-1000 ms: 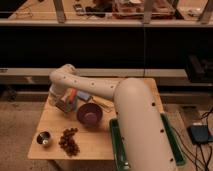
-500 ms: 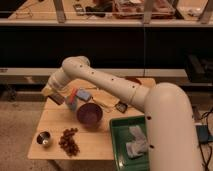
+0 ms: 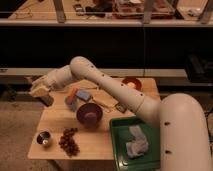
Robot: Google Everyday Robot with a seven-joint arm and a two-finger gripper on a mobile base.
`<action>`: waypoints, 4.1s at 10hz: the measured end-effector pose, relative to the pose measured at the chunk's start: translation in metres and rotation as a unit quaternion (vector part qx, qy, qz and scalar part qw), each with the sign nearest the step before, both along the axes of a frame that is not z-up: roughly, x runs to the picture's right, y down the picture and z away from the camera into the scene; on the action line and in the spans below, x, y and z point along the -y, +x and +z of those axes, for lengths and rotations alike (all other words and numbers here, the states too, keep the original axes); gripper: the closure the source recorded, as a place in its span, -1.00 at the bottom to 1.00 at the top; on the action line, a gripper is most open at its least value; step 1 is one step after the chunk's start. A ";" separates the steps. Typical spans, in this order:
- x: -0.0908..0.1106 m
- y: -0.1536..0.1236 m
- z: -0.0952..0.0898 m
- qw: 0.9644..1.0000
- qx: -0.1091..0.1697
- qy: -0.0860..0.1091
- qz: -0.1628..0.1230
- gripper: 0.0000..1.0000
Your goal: Place eraser in metal cup
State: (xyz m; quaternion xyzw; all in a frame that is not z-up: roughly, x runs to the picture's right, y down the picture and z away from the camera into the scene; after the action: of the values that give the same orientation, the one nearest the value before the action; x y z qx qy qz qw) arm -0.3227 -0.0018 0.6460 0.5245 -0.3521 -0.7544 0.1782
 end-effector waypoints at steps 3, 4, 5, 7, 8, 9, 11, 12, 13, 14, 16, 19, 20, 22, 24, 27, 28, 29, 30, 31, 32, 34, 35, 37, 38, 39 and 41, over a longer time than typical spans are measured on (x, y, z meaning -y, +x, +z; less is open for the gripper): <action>-0.026 -0.001 -0.011 1.000 -0.004 0.012 -0.023 0.90; -0.039 -0.005 -0.015 0.999 -0.006 0.013 -0.033 0.90; -0.048 -0.011 -0.018 0.999 -0.005 0.014 -0.041 0.90; -0.069 -0.032 -0.026 0.998 0.013 0.013 -0.062 0.90; -0.078 -0.039 -0.029 0.997 0.024 0.011 -0.068 0.90; -0.085 -0.044 -0.032 0.997 0.033 0.012 -0.072 0.90; -0.083 -0.043 -0.032 0.997 0.032 0.014 -0.069 0.90; -0.084 -0.044 -0.032 0.997 0.033 0.013 -0.071 0.90; -0.083 -0.044 -0.032 0.997 0.033 0.014 -0.070 0.90; -0.084 -0.042 -0.031 0.997 0.032 0.015 -0.070 0.90; -0.090 -0.042 -0.032 0.997 0.030 0.021 -0.074 0.90; -0.138 -0.032 -0.031 0.996 0.046 0.038 -0.072 0.90; -0.151 -0.032 -0.030 0.995 0.056 0.044 -0.072 0.90; -0.159 -0.034 -0.027 0.993 0.072 0.047 -0.077 0.90; -0.164 -0.041 -0.023 0.992 0.083 0.047 -0.086 0.90; -0.170 -0.041 -0.013 0.991 0.090 0.049 -0.091 0.90; -0.171 -0.041 -0.011 0.990 0.091 0.050 -0.093 0.90; -0.173 -0.041 -0.008 0.990 0.092 0.049 -0.095 0.90; -0.174 -0.040 -0.004 0.990 0.092 0.049 -0.098 0.90; -0.176 -0.039 0.000 0.990 0.091 0.050 -0.101 0.90; -0.177 -0.038 0.002 0.989 0.090 0.051 -0.102 0.90; -0.177 -0.034 0.007 0.989 0.090 0.053 -0.102 0.90; -0.177 -0.032 0.010 0.989 0.089 0.053 -0.101 0.90; -0.178 -0.030 0.016 0.990 0.088 0.051 -0.101 0.90; -0.179 -0.031 0.018 0.990 0.089 0.050 -0.101 0.90; -0.180 -0.032 0.020 0.990 0.091 0.048 -0.101 0.90; -0.182 -0.032 0.025 0.990 0.092 0.044 -0.099 0.90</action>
State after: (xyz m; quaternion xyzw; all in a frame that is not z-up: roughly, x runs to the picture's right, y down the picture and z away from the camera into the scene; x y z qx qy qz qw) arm -0.3543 0.1800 0.6708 0.5616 -0.3840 -0.7315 0.0461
